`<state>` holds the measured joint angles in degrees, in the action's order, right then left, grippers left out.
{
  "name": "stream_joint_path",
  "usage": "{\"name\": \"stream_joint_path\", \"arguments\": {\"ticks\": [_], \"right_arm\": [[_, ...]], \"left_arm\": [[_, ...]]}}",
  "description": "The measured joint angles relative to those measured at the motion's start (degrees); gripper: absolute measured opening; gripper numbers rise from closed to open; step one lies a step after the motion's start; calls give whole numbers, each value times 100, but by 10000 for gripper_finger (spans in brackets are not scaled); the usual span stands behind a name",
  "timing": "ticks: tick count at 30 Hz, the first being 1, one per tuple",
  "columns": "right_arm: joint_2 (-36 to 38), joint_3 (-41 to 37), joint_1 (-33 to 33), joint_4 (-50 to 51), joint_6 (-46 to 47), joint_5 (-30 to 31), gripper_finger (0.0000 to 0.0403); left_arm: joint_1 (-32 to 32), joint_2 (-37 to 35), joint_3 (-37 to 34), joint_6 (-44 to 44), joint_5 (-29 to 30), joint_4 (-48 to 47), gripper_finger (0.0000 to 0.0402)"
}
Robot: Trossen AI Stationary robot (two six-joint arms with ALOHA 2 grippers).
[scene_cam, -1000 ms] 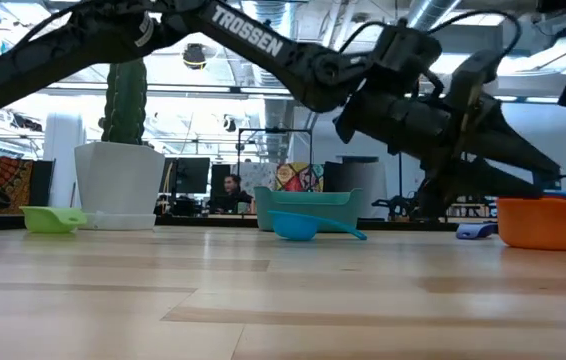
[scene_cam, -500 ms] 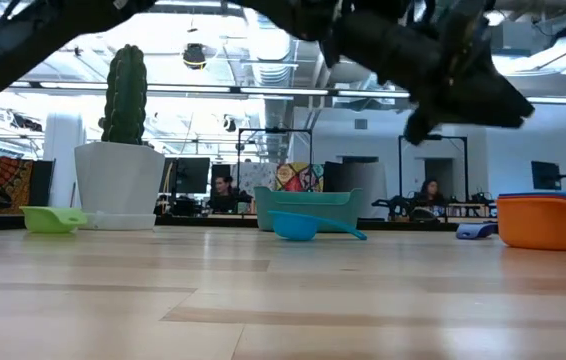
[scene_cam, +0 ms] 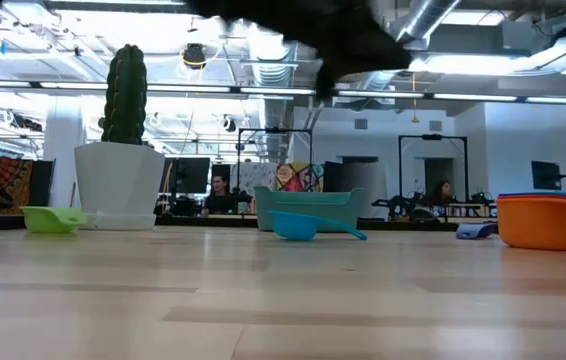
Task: Nest measuring cups in basket
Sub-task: Stack the yellow measuring cup into the large blue measuring cup
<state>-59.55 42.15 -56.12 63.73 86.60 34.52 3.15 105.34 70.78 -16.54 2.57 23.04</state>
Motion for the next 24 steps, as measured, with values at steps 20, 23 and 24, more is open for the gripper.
{"name": "stream_joint_path", "arguments": {"ticks": [20,23,24], "right_arm": [[-1063,-409,464,-2964,-1580,-1531,159],[-1418,-409,391,-3023,-1463,-1661,159],[-1527,-409,371,-3038,-1440,-1687,159]], "left_arm": [[994,-728,-1969,-35,1421,1476,2],[1159,-472,-1962,-155,1561,1816,5],[1208,-345,-1959,-161,1568,1999,7]]}}
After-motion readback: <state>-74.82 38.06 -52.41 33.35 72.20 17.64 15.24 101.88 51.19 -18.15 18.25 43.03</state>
